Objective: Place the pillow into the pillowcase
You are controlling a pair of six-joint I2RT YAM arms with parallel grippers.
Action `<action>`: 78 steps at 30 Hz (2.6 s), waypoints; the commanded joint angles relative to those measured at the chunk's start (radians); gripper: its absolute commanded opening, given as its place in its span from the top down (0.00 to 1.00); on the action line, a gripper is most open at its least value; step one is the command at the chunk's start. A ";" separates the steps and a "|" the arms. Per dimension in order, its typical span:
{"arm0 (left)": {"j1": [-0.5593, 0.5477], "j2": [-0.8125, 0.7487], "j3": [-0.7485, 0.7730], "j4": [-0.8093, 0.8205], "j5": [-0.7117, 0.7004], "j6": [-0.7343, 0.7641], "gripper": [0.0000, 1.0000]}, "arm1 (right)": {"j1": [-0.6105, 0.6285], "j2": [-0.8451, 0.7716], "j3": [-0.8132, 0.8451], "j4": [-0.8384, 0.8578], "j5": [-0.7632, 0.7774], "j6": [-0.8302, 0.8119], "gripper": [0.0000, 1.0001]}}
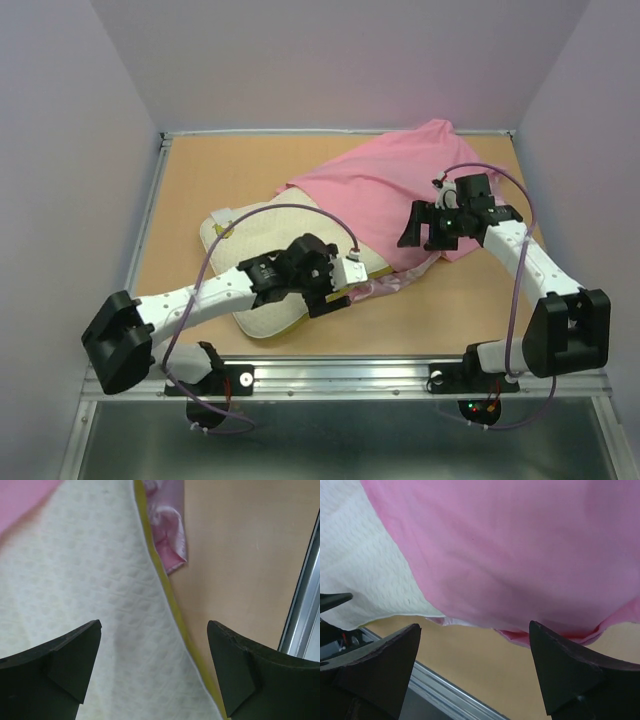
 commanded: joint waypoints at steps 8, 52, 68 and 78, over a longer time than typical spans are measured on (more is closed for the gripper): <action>-0.018 0.332 0.099 0.086 -0.143 -0.205 0.54 | -0.007 -0.056 -0.084 -0.058 0.022 0.095 0.08; 0.290 0.589 0.551 0.514 0.316 -0.825 1.00 | 0.189 -0.147 -0.165 0.200 -0.478 -0.031 0.99; 0.279 0.619 0.221 0.489 0.263 -0.767 1.00 | 0.195 -0.191 0.077 0.102 -0.050 -0.094 0.44; 0.261 0.541 0.160 0.549 0.288 -0.713 1.00 | 0.198 0.138 0.196 0.160 0.385 -0.223 0.34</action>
